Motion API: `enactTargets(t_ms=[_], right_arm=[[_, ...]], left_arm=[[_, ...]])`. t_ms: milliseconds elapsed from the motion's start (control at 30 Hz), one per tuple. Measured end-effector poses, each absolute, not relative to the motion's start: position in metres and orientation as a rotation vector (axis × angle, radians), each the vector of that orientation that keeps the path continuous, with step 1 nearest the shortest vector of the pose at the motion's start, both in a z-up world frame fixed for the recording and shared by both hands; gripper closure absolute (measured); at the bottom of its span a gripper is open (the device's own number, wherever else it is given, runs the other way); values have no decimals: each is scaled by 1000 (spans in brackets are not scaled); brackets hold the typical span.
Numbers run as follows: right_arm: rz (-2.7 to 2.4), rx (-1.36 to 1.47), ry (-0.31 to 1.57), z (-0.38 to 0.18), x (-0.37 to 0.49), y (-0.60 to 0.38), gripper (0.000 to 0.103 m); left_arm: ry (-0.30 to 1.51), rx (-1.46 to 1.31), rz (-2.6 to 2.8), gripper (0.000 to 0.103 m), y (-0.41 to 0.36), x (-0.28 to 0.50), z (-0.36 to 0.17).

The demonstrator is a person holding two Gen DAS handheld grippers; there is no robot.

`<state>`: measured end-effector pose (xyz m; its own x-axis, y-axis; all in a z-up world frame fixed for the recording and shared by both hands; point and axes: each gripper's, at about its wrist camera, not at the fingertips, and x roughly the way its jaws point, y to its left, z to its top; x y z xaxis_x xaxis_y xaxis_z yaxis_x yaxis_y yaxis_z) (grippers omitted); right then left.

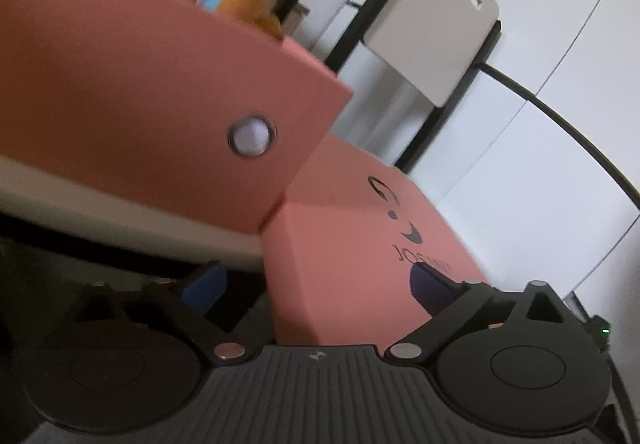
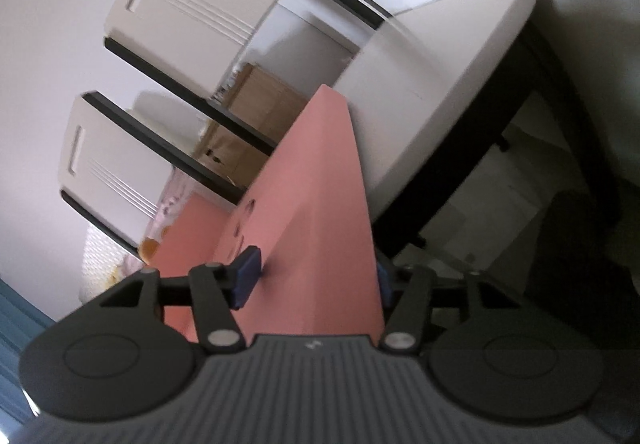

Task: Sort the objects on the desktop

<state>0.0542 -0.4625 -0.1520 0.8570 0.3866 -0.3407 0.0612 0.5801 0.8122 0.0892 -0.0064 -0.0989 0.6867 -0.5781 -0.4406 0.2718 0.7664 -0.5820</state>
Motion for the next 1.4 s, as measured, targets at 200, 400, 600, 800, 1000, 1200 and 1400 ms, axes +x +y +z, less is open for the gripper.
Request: enactTargets(t_ms=[200,400,600,800,1000,1200,1400], right_arm=[[237,896,535,-152,64,-460,35],[275,859,548,-154,75,-452,33],[285,846,482,-142,63,-450,38],[291,830,389,-115,43,-449,39],[283,833,364,-95,26,-446,39],[275,836,318,-73,11,-444,39],[282,831,276,-40,10,-438,39]], left_arm=[[723,-612,-596,0,-13,100,-119],[721,-626,-583,10,-18,106,-122],[646,-595,-594,20,-12,96,-104],[567,-600,-641,20,-5,83,-81],[535,-601,-665,20,0,69,-68],[480,-584,-685,19,-6,66,-43],[428,-571,-680,19,-3,67,-11]])
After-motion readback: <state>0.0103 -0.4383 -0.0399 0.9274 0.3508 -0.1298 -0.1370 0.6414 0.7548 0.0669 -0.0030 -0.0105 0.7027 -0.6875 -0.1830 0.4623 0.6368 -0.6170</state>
